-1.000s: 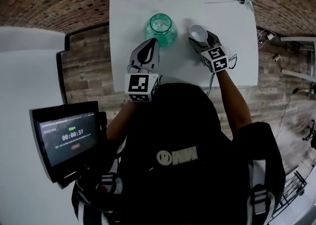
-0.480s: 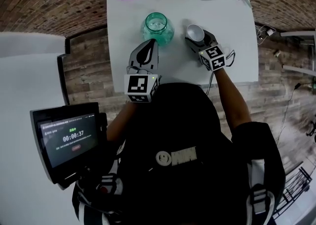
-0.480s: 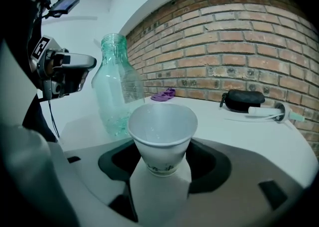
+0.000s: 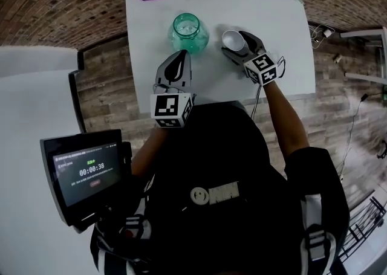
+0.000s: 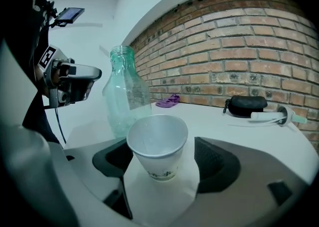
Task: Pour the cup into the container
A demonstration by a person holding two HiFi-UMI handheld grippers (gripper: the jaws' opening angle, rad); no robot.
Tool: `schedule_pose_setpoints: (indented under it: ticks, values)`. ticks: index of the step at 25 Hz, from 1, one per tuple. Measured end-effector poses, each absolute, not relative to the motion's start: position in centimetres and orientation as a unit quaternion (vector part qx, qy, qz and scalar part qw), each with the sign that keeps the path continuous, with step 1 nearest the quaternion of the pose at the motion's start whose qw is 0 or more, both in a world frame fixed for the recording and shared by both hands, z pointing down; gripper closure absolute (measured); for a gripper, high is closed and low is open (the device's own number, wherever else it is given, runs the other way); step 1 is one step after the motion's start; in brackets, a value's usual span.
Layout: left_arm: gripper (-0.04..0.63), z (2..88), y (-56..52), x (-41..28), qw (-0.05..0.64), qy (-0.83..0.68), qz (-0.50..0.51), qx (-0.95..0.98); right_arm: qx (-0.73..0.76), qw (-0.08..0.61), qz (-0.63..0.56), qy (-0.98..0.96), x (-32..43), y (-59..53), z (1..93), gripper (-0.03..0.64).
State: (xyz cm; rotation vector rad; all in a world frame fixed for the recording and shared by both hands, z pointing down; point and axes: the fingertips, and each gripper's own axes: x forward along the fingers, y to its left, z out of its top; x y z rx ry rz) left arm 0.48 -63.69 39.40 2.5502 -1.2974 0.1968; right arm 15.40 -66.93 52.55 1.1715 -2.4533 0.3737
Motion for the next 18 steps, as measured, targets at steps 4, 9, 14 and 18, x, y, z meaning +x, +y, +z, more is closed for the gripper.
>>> schedule_pose_setpoints:
  ticks: [4, 9, 14, 18]
  values:
    - [0.598, 39.4, -63.6, 0.1, 0.138, -0.447, 0.070, 0.881, 0.418, 0.180, 0.128, -0.881, 14.9, -66.3, 51.5, 0.253]
    - [0.598, 39.6, -63.5, -0.8, 0.137, -0.452, 0.071, 0.879, 0.436, 0.140, 0.108, -0.883, 15.1, -65.7, 48.3, 0.253]
    - [0.598, 40.1, -62.7, -1.7, 0.139, -0.459, 0.081, 0.874, 0.475, 0.096, 0.077, -0.871, 17.7, -63.6, 44.6, 0.253]
    - [0.598, 40.2, -61.8, -2.5, 0.140, -0.466, 0.086, 0.869, 0.490, 0.061, 0.041, -0.868, 18.1, -61.8, 40.8, 0.274]
